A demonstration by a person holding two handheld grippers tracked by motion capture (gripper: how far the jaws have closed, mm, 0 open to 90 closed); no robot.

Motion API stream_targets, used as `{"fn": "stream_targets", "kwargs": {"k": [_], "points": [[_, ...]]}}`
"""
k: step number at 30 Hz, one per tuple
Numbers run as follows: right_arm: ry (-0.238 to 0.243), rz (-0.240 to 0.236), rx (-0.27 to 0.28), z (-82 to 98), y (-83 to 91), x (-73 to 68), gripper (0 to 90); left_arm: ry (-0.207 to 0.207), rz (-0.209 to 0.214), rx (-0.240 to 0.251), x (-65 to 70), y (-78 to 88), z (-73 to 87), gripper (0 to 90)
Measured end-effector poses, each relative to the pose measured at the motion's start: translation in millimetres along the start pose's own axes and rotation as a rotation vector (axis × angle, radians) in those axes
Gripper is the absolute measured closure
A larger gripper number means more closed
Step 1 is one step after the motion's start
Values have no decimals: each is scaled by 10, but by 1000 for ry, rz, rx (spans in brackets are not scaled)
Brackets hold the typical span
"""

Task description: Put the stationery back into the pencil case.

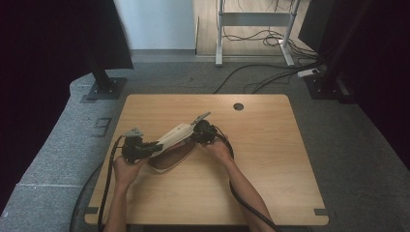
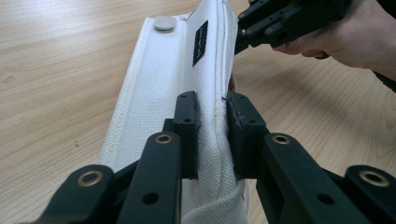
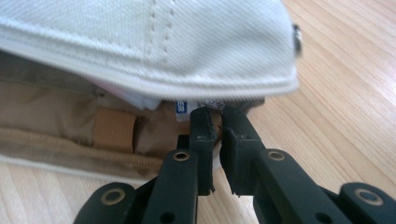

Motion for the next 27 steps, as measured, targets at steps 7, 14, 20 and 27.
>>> {"fn": "stream_targets", "kwargs": {"k": [7,14,20,27], "points": [[13,-1,-3,-28,-64,-38,768,0,3,-9,-2,-6,14,749],[-5,1,13,21,62,20,681,-1,6,-18,9,-24,32,741],[-5,1,27,63,165,32,581,-1,12,-24,20,-43,55,728],[10,-10,18,98,231,-8,459,5,25,-27,32,-73,90,706]]}}
Point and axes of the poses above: each handheld gripper's, and its own axes: y roughly backward along the jaws, z roughly out of its underside, x roughly to its right, the point moved 10 cm from there along -y, roughly forward along the jaws, and after that the axes turned 12 degrees about y, right-handed, at the moved point
